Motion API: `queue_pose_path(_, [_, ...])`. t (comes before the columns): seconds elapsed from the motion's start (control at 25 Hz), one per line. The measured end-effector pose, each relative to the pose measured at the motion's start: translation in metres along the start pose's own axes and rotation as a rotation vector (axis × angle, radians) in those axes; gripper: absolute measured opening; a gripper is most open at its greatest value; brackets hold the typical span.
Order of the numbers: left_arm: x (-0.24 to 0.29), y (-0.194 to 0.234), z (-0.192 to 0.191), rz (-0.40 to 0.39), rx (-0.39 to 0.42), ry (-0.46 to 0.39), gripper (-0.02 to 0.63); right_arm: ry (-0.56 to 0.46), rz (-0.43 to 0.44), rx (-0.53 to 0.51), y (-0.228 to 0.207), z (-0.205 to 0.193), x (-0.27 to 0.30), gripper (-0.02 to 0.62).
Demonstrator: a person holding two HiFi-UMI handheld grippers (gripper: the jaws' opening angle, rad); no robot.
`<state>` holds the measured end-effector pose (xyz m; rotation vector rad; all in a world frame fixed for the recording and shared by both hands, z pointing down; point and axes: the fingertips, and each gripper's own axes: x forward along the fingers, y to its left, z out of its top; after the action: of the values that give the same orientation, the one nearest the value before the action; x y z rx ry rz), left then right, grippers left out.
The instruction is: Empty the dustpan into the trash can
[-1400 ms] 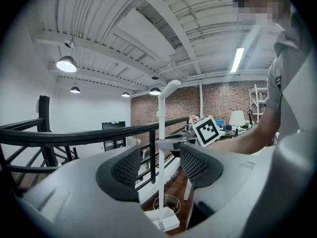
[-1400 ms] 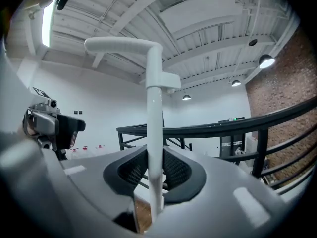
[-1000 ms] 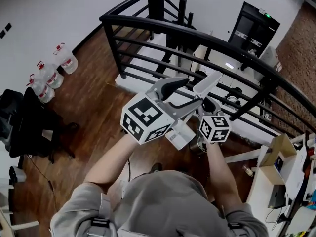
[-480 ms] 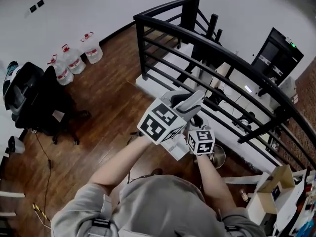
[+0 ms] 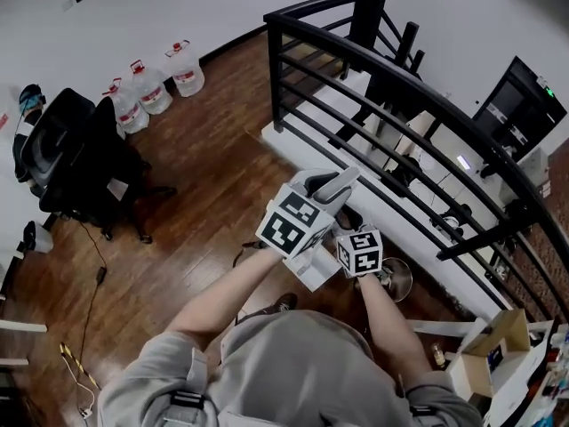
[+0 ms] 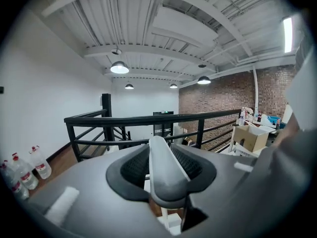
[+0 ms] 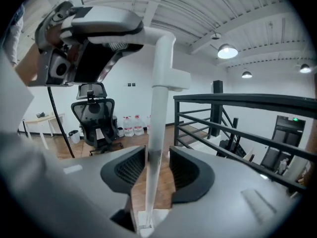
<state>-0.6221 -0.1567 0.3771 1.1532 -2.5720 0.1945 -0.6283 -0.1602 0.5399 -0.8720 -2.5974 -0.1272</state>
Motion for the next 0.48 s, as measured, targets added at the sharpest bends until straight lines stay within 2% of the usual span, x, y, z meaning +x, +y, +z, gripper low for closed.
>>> queue_pose_path(0.16, [0.017,0.005,-0.025,0.013,-0.017,0.032,0.138,0.037,0.004,0.068,-0.018,-0.036,-0.029,0.133])
queue_pose_path(0.48, [0.060,0.011,-0.065,0.027,-0.042,0.087,0.138,0.060,-0.174,0.187,-0.082,-0.078,-0.098,0.121])
